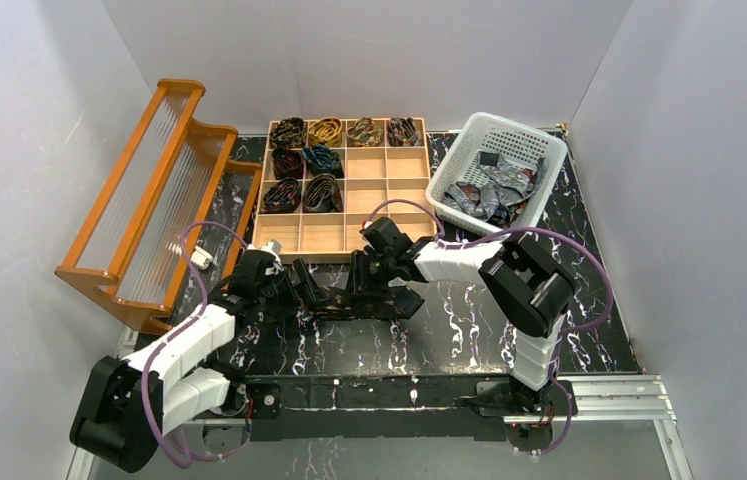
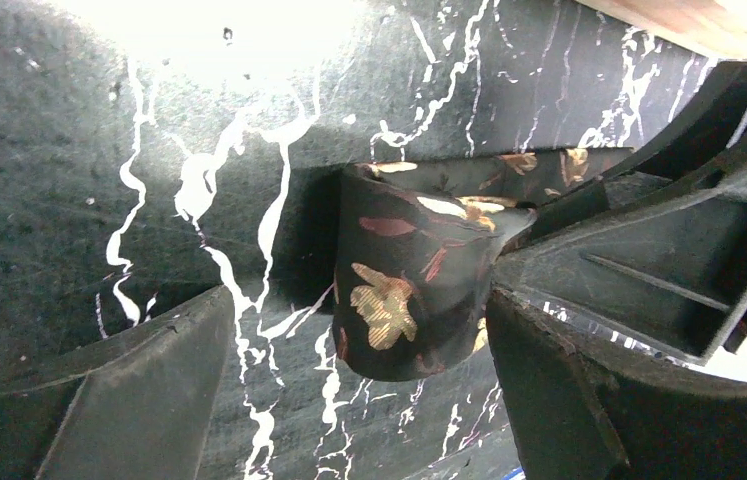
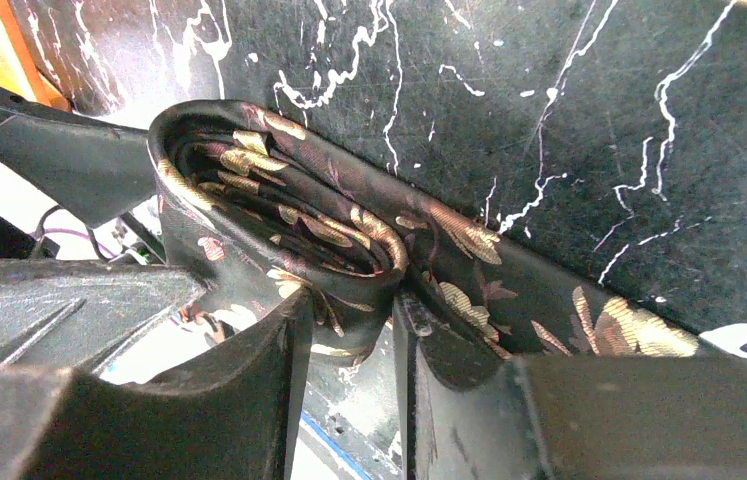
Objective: Roll the ties
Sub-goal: Roll the tie at the center of the board.
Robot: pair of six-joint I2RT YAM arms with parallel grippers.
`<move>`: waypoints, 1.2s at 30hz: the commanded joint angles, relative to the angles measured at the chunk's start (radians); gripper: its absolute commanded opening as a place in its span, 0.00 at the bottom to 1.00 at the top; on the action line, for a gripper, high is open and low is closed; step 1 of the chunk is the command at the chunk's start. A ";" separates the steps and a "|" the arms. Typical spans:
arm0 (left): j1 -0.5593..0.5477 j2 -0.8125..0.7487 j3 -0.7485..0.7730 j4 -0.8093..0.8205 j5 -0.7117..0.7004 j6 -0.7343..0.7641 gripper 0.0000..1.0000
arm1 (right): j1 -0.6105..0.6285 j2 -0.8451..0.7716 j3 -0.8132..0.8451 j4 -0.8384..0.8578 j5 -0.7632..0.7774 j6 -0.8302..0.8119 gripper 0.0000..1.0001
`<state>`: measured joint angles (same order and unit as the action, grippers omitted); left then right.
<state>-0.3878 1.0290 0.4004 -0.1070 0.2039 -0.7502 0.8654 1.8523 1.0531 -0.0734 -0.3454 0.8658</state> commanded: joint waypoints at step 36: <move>0.045 0.185 -0.245 0.510 0.243 -0.169 0.68 | -0.052 0.064 -0.052 0.013 -0.041 -0.007 0.40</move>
<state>-0.3473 1.1599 0.2234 0.4030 0.4362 -0.8738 0.8181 1.8790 1.0306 -0.0238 -0.4389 0.8719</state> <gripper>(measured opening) 0.681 0.402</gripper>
